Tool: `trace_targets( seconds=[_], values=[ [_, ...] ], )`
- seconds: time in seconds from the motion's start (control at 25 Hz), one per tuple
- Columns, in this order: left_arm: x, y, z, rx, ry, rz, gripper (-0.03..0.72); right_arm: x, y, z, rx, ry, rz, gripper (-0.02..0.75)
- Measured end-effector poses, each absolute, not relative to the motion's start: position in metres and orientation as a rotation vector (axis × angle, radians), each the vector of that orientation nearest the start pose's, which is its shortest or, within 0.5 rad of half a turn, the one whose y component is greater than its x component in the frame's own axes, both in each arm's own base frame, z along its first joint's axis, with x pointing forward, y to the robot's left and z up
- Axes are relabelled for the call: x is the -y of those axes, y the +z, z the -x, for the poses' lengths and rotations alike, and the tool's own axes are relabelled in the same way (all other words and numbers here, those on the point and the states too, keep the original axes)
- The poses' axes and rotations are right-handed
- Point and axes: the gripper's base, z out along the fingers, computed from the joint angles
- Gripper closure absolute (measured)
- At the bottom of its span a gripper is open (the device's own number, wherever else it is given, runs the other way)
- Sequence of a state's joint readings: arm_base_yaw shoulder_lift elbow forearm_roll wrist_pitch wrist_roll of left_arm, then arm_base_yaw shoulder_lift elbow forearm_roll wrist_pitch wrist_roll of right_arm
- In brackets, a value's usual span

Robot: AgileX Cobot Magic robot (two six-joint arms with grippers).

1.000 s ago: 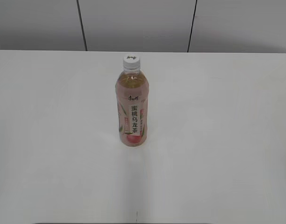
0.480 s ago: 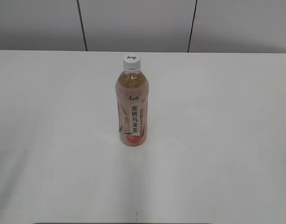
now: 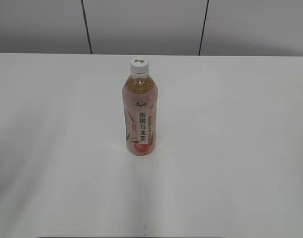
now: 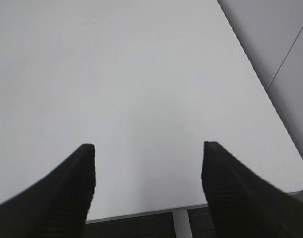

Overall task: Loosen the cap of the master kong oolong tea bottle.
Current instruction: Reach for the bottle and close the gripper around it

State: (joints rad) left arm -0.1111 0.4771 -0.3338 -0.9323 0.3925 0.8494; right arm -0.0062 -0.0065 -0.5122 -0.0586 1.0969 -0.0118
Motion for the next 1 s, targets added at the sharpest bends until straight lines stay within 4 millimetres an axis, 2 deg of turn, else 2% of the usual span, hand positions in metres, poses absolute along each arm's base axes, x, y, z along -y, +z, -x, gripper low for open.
trace_targets(
  seconds=[0.68,0.8,1.0],
  values=[
    [0.0377,0.2659,-0.1030,-1.874,-0.361,-0.281,0.359,0.0047,0.2778,0.0090,-2.061,-0.081,0.001,0.226],
    [0.0333,0.2654,-0.1049,-1.887,-0.328,-0.200,0.359,0.0047,0.2778,0.0090,-2.061,-0.081,0.001,0.226],
    [0.0346,0.2736,-0.1080,-1.746,-0.345,-0.139,0.358,0.0047,0.2778,0.0090,-2.061,-0.081,0.001,0.226]
  ],
)
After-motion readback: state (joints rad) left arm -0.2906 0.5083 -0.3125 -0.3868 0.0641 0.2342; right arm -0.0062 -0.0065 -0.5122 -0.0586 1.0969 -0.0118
